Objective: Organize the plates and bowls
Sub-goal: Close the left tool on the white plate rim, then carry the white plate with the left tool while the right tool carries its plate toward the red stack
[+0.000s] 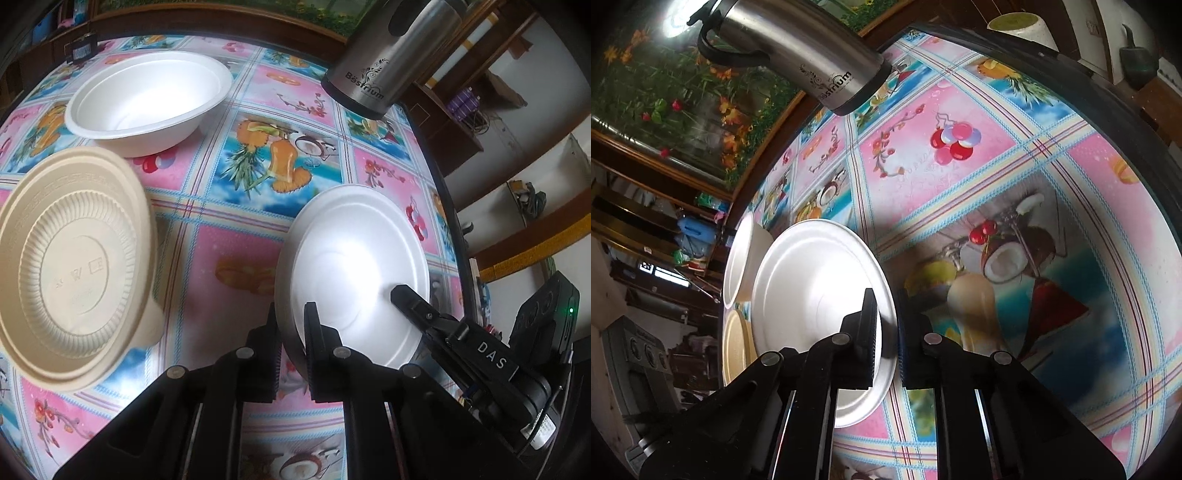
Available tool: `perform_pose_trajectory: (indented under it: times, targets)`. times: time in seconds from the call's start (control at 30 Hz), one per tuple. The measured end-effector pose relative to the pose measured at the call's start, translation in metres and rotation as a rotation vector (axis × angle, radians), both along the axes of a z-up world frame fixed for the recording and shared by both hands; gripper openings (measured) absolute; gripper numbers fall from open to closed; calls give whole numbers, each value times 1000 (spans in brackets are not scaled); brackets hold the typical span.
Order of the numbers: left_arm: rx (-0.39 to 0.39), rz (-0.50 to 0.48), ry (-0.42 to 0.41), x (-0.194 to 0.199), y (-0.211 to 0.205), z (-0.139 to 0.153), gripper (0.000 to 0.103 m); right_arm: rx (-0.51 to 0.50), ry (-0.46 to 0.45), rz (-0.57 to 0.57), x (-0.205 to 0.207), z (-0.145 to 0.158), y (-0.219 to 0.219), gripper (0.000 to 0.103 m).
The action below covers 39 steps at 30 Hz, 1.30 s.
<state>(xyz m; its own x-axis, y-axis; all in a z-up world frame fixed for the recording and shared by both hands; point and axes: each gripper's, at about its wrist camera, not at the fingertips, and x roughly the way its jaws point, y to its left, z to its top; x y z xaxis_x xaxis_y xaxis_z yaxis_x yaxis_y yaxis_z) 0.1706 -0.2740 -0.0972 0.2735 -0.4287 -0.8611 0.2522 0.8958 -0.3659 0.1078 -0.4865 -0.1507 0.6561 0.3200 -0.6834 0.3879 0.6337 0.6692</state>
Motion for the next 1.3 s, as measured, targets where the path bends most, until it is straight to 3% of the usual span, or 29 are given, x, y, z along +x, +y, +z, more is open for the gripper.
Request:
perform_pose_trajectory:
  times: [0.17, 0.4, 0.57, 0.67, 0.93, 1.3]
  targets:
    - [6, -13, 0, -12, 10, 1, 10, -4, -6, -2, -14, -1, 13, 8]
    - [32, -84, 3, -49, 22, -3, 10, -90, -2, -42, -63, 8, 38, 8]
    - [58, -126, -27, -80, 36, 0, 10, -75, 42, -2, -96, 1, 58, 8]
    - [64, -136, -37, -96, 50, 0, 10, -117, 60, 22, -111, 7, 73, 8]
    - [82, -81, -103, -121, 111, 5, 11, -123, 69, 116, -120, 12, 123, 8]
    - [66, 74, -218, -135, 213, 29, 11, -172, 12, 290, -94, 41, 220, 9]
